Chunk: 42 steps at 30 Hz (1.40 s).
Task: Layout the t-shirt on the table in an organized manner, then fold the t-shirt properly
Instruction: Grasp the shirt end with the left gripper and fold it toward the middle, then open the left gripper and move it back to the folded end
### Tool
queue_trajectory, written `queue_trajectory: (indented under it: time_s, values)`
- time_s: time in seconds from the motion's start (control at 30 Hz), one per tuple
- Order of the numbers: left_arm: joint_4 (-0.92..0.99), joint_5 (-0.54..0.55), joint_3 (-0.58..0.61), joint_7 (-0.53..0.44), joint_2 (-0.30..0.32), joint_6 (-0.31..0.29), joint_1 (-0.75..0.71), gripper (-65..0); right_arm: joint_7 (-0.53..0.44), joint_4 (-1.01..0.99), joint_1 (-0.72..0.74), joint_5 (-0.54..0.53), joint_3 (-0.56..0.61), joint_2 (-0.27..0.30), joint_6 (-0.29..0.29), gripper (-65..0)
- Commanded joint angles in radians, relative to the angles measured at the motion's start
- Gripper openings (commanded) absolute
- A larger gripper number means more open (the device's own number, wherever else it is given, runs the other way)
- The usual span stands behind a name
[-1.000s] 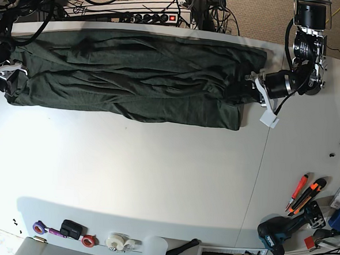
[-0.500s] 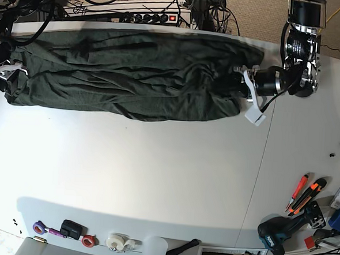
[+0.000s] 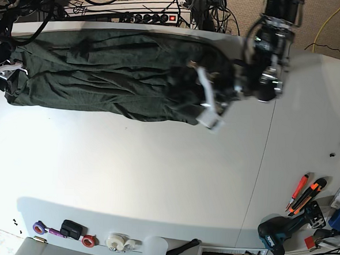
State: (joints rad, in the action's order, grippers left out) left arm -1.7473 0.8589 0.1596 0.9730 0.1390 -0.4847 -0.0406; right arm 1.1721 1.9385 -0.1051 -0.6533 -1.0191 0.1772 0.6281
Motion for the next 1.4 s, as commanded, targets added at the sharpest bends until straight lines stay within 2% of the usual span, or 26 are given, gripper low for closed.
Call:
queue_trajectory:
  time_s: [0.0,0.23,0.4,0.53,0.77,0.87,0.97,1.0,1.13,1.2,1.27,1.37]
  values:
    - [-0.018,-0.013,0.032,-0.043,-0.008,0.012,0.029,-65.0,-0.019,0.018,0.005,-0.015,-0.003,0.019,-0.005,-45.9]
    - [-0.017,-0.257,0.263,-0.139,-0.093,0.127,0.127,-65.0,-0.013,0.017,-0.001,-0.016,-0.003,0.019,-0.005,-45.9]
    - [-0.014,-0.365,0.374,-0.162,-0.14,0.179,0.163,-65.0,-0.007,0.017,-0.001,-0.015,-0.003,0.019,-0.005,-45.9]
    - [0.01,-0.403,0.428,-0.191,-0.158,0.205,0.163,-65.0,-0.005,0.017,-0.001,-0.015,-0.003,0.019,-0.005,-45.9]
    - [0.018,-0.405,0.447,-0.227,-0.161,0.204,0.151,-65.0,-0.005,0.017,-0.001,-0.016,-0.003,0.019,-0.005,-45.9]
    - [0.018,-0.45,0.447,-0.272,-0.161,0.204,0.151,-65.0,-0.005,0.017,-0.001,-0.016,-0.003,0.019,-0.005,-45.9]
    - [0.018,-0.412,0.448,-0.275,-0.163,0.203,0.15,-34.8,-0.004,0.017,0.0,-0.016,-0.003,0.019,-0.005,-45.9]
    - [0.018,-0.393,0.449,-0.274,-0.166,0.203,0.148,-28.7,-0.005,0.017,0.0,-0.016,-0.003,0.019,-0.005,-45.9]
    - [0.018,-0.346,0.462,-0.254,-0.195,0.195,0.143,-27.2,-0.005,0.017,0.0,-0.016,-0.003,0.019,-0.005,-45.9]
    - [0.012,-0.327,0.466,-0.247,-0.196,0.134,0.147,-27.3,-0.005,0.017,0.0,-0.016,-0.003,0.019,-0.005,-45.9]
    - [-0.006,-0.334,0.465,-0.205,-0.19,0.103,0.159,-28.5,-0.005,0.017,0.0,-0.016,-0.003,0.019,-0.005,-45.9]
    - [-0.042,-0.392,0.446,-0.121,-0.181,0.098,0.173,-32.0,-0.005,0.017,0.0,-0.016,-0.003,0.019,-0.005,-45.9]
